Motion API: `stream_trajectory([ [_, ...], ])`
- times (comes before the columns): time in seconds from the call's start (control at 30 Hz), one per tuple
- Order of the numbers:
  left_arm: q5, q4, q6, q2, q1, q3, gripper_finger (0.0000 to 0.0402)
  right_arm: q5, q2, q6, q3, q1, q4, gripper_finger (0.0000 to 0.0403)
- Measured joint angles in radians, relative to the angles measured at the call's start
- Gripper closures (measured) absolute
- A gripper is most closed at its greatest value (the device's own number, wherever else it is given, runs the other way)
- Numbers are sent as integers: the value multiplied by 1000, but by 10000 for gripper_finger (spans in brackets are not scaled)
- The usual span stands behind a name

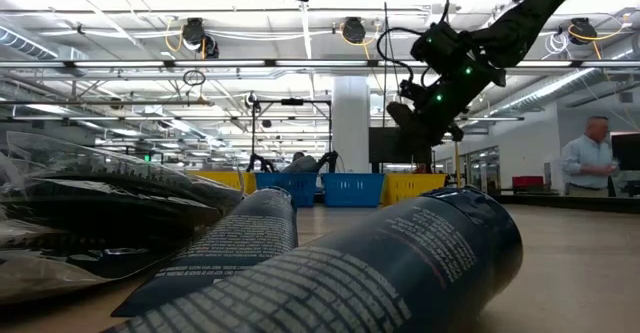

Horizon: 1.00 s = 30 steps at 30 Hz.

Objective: Pick & Place Travel size toiletries
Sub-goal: Put the white toothpaste into the right yellow bin

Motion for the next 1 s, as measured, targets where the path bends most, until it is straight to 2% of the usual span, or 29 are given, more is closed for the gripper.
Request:
stream_trajectory([
  [0.17, 40, -139, -156, 0, -30, 0, 224, -122, -32, 0, -1, 64, 47, 301],
  [0.4, 143, -379, -503, 0, -34, 0, 224, -151, -81, -45, 1, 186, 121, 289],
  [0.5, 286, -496, -692, 1, -6, 0, 224, -167, -105, -51, 0, 231, 116, 287],
  [0.63, 549, -658, -900, 1, 46, 0, 224, -166, -121, -70, -1, 281, 111, 286],
  [0.7, 650, -727, -988, 1, 67, 0, 224, -159, -122, -82, 0, 303, 121, 286],
  [0.83, 772, -830, -1123, 1, 84, 0, 224, -154, -120, -90, 0, 338, 112, 286],
  [1.0, 879, -875, -1199, 6, 87, 0, 224, -152, -121, -96, 0, 373, 116, 286],
])
